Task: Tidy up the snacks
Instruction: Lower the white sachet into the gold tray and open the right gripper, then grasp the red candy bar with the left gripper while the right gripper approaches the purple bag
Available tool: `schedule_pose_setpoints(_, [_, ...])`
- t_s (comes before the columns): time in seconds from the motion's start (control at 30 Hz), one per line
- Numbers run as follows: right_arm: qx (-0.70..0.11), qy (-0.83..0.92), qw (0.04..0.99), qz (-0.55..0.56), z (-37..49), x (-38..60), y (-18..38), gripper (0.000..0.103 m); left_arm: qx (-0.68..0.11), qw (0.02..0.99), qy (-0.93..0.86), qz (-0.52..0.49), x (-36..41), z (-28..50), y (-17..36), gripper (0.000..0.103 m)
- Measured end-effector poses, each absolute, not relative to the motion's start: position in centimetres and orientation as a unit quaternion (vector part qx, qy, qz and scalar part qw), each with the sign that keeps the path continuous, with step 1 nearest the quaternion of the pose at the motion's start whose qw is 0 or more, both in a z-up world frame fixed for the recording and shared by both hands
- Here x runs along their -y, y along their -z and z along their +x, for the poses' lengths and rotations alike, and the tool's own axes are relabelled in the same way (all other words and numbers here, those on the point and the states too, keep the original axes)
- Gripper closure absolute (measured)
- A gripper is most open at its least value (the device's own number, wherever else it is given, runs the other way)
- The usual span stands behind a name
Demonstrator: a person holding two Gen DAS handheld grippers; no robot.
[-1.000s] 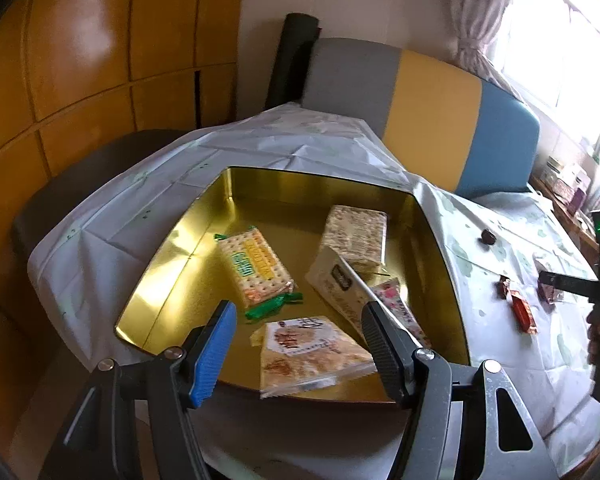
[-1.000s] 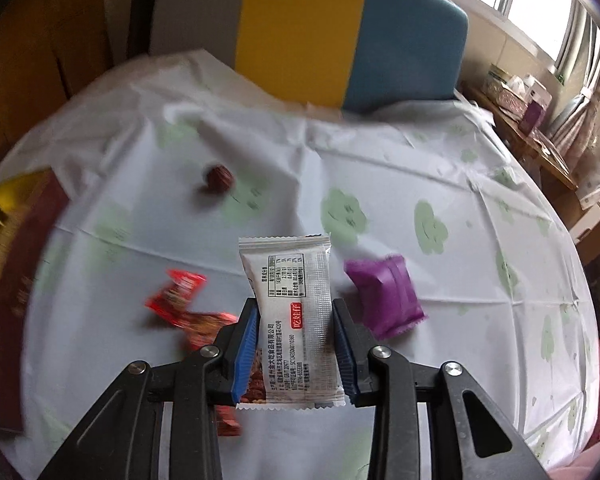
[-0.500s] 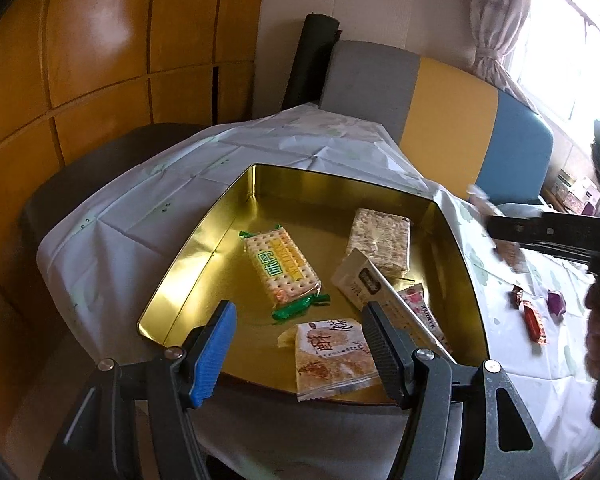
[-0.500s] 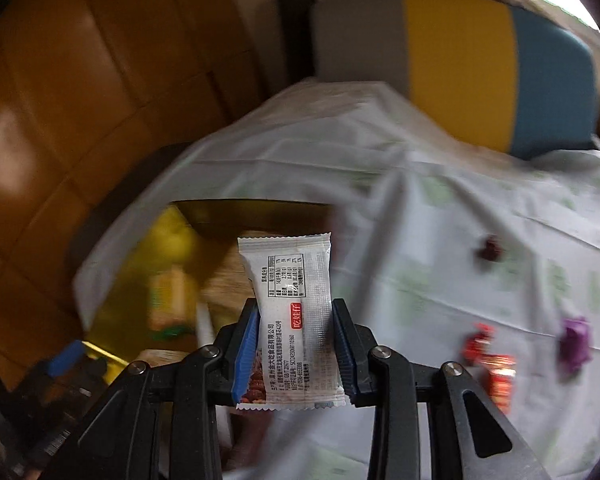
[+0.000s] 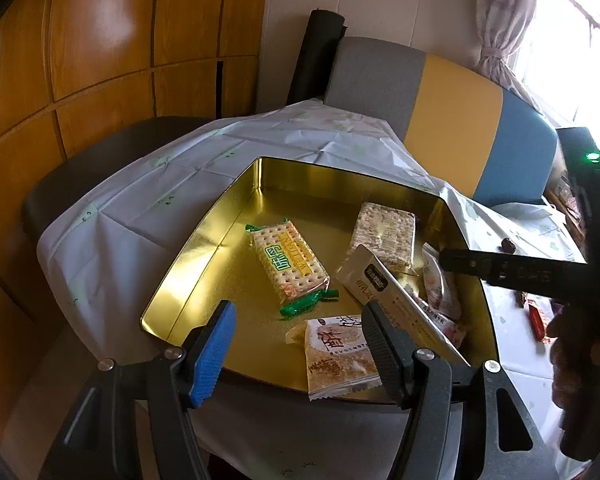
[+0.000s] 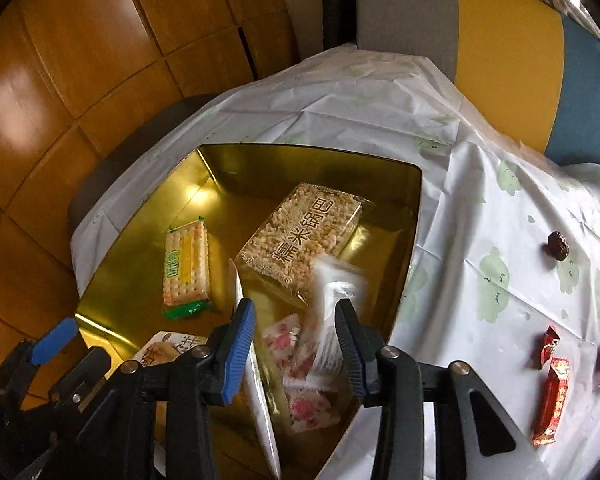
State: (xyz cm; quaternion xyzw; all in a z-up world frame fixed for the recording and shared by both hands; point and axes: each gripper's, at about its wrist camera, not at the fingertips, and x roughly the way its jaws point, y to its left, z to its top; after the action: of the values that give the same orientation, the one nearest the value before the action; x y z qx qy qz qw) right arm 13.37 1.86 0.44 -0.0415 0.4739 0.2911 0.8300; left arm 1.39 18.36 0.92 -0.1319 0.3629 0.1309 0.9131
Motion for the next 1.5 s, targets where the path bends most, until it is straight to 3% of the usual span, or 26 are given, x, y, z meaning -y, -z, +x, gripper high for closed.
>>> schedule_pose_setpoints(0.37, [-0.440, -0.265, 0.858, -0.029, 12.7, 4.3, -2.7, 0.061, -0.362, 0.916, -0.124, -0.116, -17.2, 1.3, -1.5, 0.037])
schedule_pose_setpoints(1.03, [-0.449, -0.059, 0.887, -0.088, 16.1, 24.5, -0.1, 0.061, -0.371, 0.925, -0.065, -0.045, -11.1, 2.7, -2.7, 0.037])
schedule_pose_setpoints(1.23, [-0.510, 0.051, 0.858, -0.034, 18.1, 30.2, 2.8, 0.061, -0.373, 0.928, -0.022, -0.018, -7.5, 3.0, -3.1, 0.037])
schedule_pose_setpoints(1.5, [-0.531, 0.039, 0.846, 0.027, 18.5, 31.2, 2.6, 0.061, -0.380, 0.925, 0.030, 0.008, -3.1, 4.0, -3.1, 0.037])
